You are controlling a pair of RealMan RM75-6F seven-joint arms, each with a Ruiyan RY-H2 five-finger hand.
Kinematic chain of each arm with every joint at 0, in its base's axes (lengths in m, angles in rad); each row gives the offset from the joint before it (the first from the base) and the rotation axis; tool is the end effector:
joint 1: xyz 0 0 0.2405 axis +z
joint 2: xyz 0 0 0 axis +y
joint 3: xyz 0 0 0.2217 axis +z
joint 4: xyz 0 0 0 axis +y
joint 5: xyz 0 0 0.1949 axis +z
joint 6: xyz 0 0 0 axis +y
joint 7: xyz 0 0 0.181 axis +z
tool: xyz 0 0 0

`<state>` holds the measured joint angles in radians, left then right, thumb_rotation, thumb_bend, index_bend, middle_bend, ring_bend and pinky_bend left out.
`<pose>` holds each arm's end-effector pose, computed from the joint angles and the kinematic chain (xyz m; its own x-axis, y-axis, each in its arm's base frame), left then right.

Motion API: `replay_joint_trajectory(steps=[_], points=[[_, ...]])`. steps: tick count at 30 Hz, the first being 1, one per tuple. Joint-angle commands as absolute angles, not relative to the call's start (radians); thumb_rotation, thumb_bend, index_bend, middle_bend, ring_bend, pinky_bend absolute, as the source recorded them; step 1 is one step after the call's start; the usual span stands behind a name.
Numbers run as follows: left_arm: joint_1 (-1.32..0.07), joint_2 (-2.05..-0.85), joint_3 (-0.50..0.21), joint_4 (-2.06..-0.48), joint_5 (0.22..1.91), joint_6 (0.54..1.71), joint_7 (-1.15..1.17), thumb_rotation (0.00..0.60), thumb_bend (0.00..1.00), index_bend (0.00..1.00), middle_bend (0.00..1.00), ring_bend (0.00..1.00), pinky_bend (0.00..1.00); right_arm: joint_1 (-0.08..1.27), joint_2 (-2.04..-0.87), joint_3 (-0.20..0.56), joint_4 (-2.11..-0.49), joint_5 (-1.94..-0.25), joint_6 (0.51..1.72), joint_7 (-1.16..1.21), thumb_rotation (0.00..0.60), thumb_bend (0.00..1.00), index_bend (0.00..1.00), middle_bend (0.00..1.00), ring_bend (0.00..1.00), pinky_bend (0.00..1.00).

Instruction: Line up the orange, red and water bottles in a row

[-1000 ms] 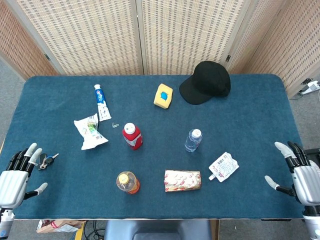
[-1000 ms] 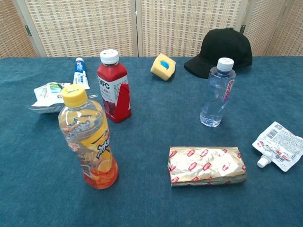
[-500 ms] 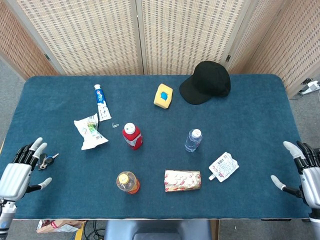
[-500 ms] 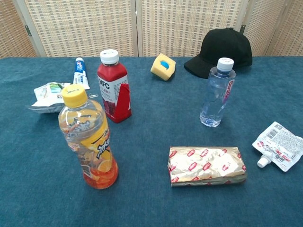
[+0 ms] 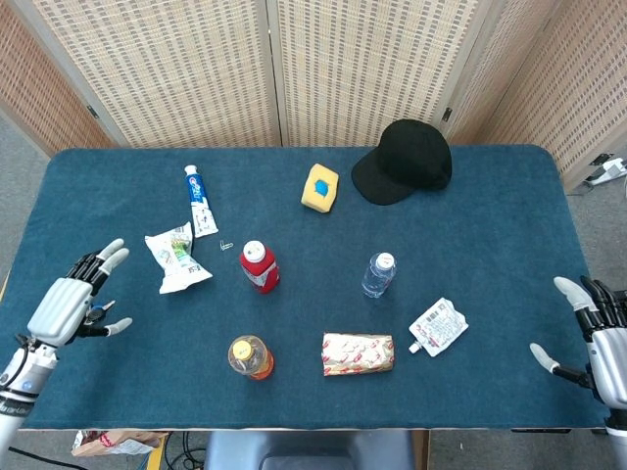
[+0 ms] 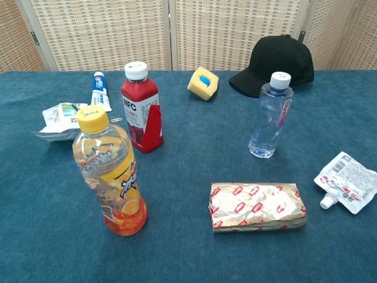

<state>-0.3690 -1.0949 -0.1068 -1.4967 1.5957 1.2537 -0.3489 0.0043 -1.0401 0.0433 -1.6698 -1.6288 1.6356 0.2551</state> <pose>-0.2232 0.2983 0.1431 0.2538 0.1186 0.9600 0.9307 -0.3003 -0.2089 -0.2535 -0.1891 0.1888 0.1700 0.0891 0.9814 -0.9798 -0.0915 0.1781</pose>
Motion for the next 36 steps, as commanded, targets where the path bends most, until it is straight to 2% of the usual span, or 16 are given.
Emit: replay_joint_trajectory(steps=[1, 12, 19, 36], points=[[-0.435, -1.130, -0.129, -1.441, 1.592, 1.192, -0.406, 0.600, 0.12, 0.00, 0.00, 0.06, 0.06, 0.004, -1.038, 0.044, -1.676, -1.629, 1.636, 0.249, 0.600, 0.22, 0.12, 0.15, 0.01, 0.04], [-0.583, -1.231, -0.149, -1.301, 1.580, 1.068, -0.601, 0.600, 0.11, 0.00, 0.00, 0.07, 0.09, 0.005, -1.032, 0.043, -1.696, -1.622, 1.626, 0.223, 0.600, 0.22, 0.12, 0.15, 0.01, 0.04], [-0.675, -1.300, -0.153, -1.208, 1.569, 0.983, -0.636, 0.600, 0.11, 0.00, 0.00, 0.07, 0.10, 0.011, -1.033, 0.047, -1.703, -1.610, 1.611, 0.208, 0.600, 0.22, 0.12, 0.15, 0.01, 0.04], [-0.815, -1.439, -0.114, -1.097, 1.574, 0.877, -0.751, 0.600, 0.11, 0.00, 0.00, 0.07, 0.14, 0.013, -1.033, 0.053, -1.711, -1.597, 1.602, 0.195, 0.600, 0.22, 0.12, 0.15, 0.01, 0.04]])
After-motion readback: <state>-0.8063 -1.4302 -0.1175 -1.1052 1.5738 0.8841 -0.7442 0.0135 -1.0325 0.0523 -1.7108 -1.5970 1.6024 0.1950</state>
